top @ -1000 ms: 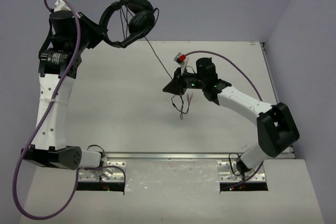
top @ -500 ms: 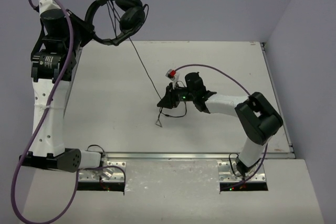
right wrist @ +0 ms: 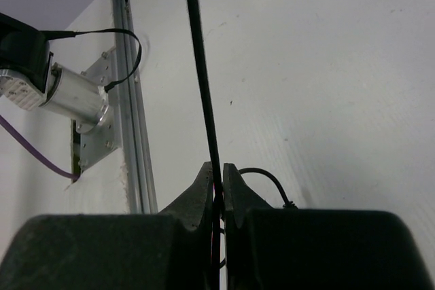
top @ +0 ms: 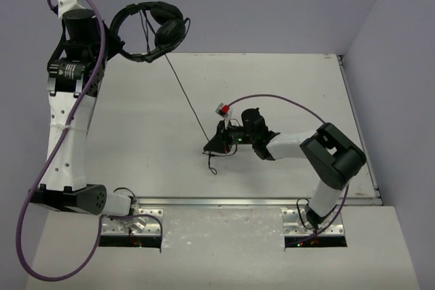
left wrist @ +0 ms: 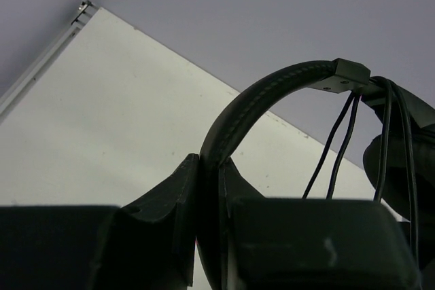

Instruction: Wrap the headphones

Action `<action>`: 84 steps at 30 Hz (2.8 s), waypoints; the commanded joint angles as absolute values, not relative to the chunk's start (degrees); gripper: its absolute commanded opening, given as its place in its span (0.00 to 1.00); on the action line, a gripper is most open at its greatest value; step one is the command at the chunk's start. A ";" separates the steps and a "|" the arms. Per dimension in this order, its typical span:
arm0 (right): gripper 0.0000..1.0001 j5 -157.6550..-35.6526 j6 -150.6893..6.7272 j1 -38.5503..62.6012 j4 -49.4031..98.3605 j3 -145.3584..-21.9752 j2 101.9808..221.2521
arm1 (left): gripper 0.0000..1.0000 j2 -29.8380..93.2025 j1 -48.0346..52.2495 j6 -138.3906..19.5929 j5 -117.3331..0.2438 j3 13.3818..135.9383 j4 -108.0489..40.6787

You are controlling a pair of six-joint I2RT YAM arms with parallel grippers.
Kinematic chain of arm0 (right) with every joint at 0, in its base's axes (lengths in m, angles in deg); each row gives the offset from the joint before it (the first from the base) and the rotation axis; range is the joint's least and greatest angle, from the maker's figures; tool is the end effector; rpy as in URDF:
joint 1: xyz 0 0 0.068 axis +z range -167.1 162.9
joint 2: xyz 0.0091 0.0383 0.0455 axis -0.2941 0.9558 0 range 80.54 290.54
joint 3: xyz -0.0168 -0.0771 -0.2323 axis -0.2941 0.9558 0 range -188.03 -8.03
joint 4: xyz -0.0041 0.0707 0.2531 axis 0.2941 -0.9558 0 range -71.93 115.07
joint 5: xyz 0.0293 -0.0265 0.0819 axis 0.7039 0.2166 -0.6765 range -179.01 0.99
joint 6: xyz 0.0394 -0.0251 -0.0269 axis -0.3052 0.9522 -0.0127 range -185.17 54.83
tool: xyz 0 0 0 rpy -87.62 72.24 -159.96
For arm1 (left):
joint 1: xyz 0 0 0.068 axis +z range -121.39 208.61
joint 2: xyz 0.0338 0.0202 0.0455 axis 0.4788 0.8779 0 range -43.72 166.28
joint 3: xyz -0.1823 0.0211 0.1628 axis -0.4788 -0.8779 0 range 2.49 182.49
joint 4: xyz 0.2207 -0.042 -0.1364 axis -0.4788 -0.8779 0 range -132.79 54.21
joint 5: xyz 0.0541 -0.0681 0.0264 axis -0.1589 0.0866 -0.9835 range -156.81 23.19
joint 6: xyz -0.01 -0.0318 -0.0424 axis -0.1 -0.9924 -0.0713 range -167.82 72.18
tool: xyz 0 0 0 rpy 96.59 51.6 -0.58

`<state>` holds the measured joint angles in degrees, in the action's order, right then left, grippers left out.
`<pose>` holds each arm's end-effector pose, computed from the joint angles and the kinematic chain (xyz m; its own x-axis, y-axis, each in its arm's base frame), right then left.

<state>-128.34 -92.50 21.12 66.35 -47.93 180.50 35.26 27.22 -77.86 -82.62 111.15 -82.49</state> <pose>0.2467 0.2230 0.1291 -0.6609 -0.0685 -0.7473 -0.7278 0.3015 0.6160 0.2631 0.0034 0.4871 -0.1347 -0.4787 -0.8676 -0.3520 0.8416 -0.4097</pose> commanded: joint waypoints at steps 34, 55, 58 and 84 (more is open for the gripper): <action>0.01 -92.78 -61.65 50.34 -0.67 -90.73 155.07 | 0.00 37.59 9.20 -85.71 -112.95 74.59 -54.64; 0.01 -77.55 -41.37 27.99 -13.87 -118.60 166.75 | 0.00 23.87 -12.96 -56.70 -105.12 41.87 -16.45; 0.01 -69.71 -35.84 26.42 -7.99 -115.36 167.19 | 0.00 21.42 -14.80 -54.33 -103.20 39.94 -16.46; 0.01 -87.08 -40.46 13.76 4.94 -103.75 169.75 | 0.00 16.75 -22.90 -61.09 -82.98 51.97 -44.65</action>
